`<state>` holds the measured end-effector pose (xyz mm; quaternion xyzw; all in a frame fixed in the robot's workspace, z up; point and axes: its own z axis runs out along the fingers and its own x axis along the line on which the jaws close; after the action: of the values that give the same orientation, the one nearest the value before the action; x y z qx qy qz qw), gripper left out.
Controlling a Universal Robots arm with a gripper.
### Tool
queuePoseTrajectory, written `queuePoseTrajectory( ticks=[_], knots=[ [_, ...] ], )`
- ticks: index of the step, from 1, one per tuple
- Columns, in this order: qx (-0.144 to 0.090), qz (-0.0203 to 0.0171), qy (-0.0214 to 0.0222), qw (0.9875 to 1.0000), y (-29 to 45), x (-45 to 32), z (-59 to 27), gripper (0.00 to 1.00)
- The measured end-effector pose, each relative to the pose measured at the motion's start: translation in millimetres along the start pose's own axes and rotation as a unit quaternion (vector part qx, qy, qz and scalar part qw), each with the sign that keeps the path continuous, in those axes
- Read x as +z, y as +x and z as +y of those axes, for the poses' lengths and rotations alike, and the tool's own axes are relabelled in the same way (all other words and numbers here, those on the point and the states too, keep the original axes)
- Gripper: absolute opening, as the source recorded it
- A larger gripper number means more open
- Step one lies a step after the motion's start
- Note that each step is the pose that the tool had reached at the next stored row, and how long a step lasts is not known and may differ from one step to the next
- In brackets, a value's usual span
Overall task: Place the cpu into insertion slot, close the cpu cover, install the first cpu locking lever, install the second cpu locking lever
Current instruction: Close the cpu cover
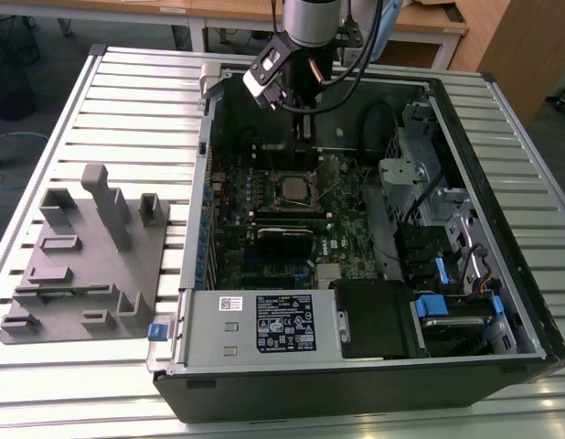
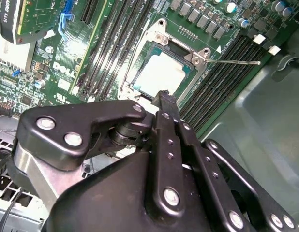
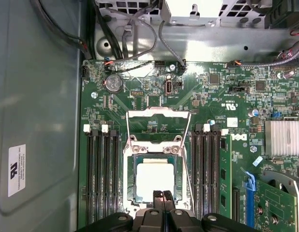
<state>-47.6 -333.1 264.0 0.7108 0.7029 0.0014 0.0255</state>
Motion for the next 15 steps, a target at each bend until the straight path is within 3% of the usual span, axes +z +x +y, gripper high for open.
queuePoseTrajectory(
  ticks=[15],
  knots=[
    [0.000, 0.0000, 0.0000, 1.0000, 0.0, 0.2, 5.4, 0.10]
  ],
)
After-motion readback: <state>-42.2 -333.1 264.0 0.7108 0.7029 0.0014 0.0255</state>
